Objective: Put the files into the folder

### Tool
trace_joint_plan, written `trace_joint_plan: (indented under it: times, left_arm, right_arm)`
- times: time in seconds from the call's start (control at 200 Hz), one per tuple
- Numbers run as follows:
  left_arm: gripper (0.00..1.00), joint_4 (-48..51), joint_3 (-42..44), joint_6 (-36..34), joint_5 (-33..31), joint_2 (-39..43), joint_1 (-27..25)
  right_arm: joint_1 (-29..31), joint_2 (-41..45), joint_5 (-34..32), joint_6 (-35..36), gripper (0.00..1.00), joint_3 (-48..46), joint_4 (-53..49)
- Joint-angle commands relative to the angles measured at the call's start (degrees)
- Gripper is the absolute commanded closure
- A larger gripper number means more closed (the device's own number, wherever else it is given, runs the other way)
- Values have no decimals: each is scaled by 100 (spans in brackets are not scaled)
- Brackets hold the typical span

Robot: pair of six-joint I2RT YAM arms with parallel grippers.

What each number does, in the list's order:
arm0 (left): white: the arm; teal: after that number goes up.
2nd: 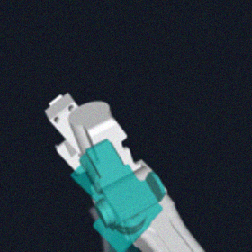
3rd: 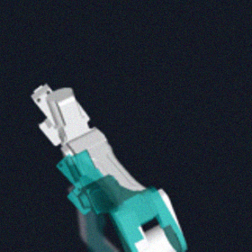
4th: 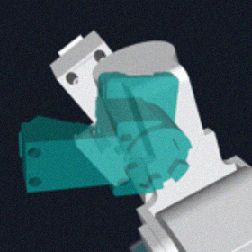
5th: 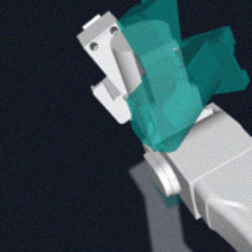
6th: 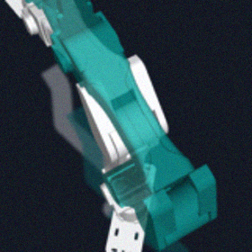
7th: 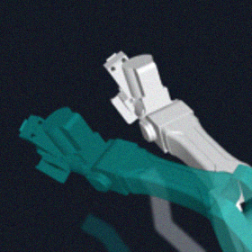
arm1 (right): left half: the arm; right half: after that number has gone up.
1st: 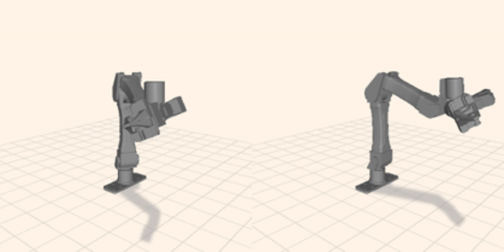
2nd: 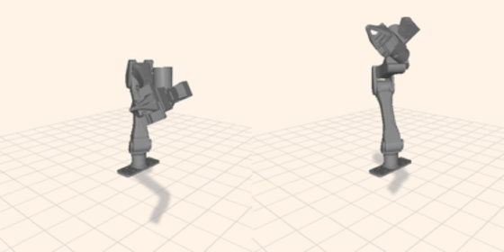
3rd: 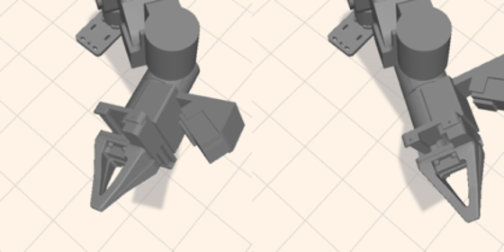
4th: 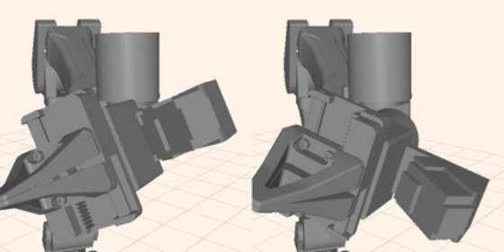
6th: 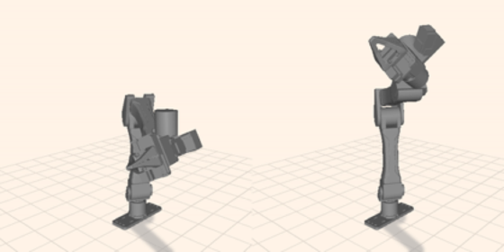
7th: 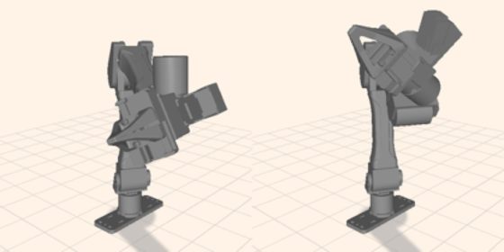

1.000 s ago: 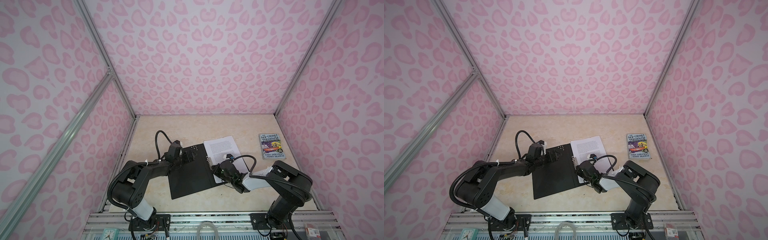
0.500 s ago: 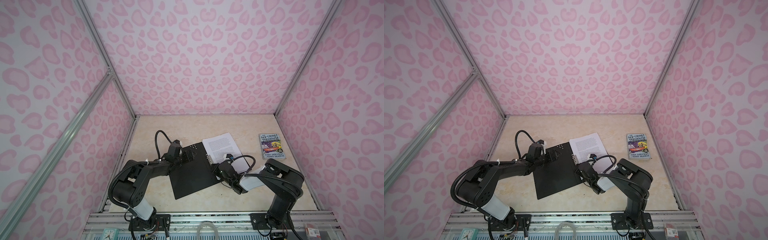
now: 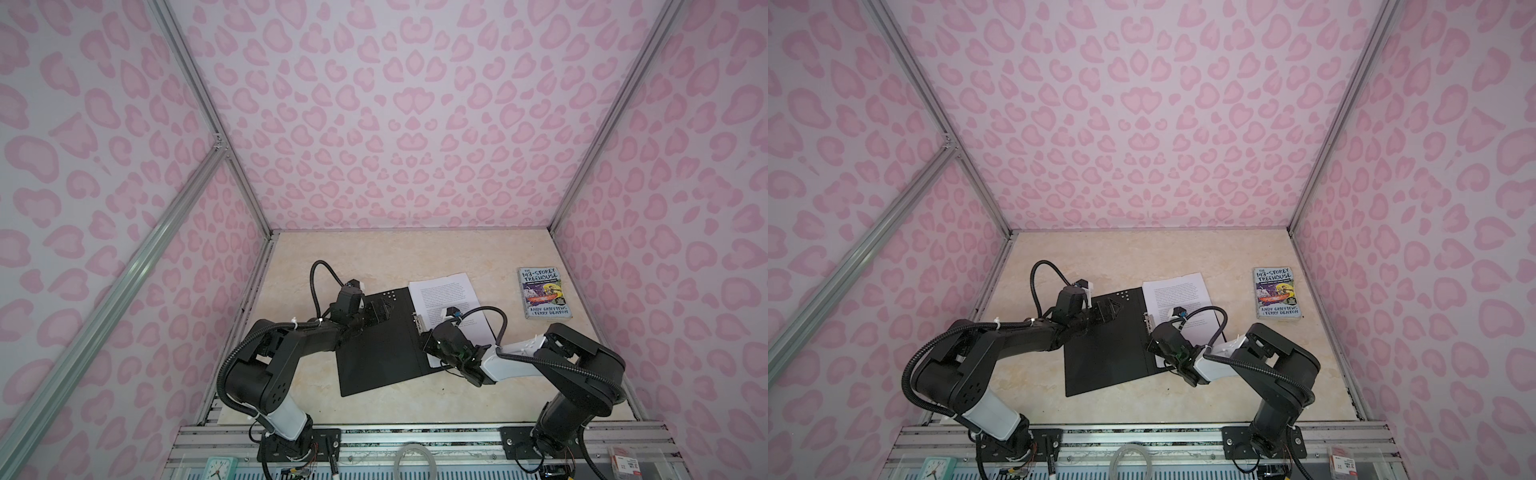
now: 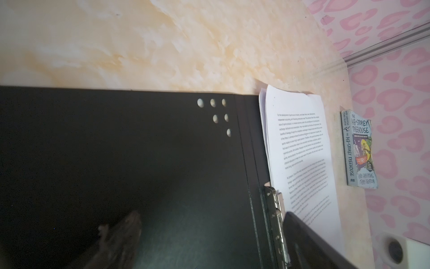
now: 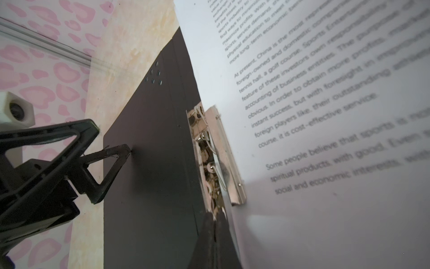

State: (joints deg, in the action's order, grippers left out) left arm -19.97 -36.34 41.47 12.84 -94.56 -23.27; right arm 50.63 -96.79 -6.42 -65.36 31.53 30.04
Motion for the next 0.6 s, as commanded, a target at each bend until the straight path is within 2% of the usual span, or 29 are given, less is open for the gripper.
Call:
trace_joint_plan:
  times: [0.0, 0.09, 0.23, 0.35, 0.48, 0.54, 0.595]
  left_arm:
    - [3, 1400, 83, 74, -248, -89, 23]
    - [3, 1354, 52, 4, -71, -89, 24]
    - [3, 1062, 6, -110, 605, -24, 15]
    - [3, 613, 235, -212, 861, 726, -26]
    - [3, 619, 590, -383, 571, 2171, -143]
    - [3, 865, 782, -338, 69, 2909, -191]
    - [3, 1482, 959, -69, -517, 3553, -197]
  right_arm:
    - [11, -33, 137, 143, 100, -33, -829]
    - [-8, 30, 199, 257, 93, -7, -812]
    - [-101, 360, 363, 613, 72, -41, -462]
    - [-210, 824, 548, 1131, 59, 43, -445]
    - [-393, 1454, 481, 1971, 41, 426, -1342]
    - [-678, 1755, 538, 2243, 35, 553, -1913]
    - [-1062, 2072, 747, 2539, 32, 543, -2275]
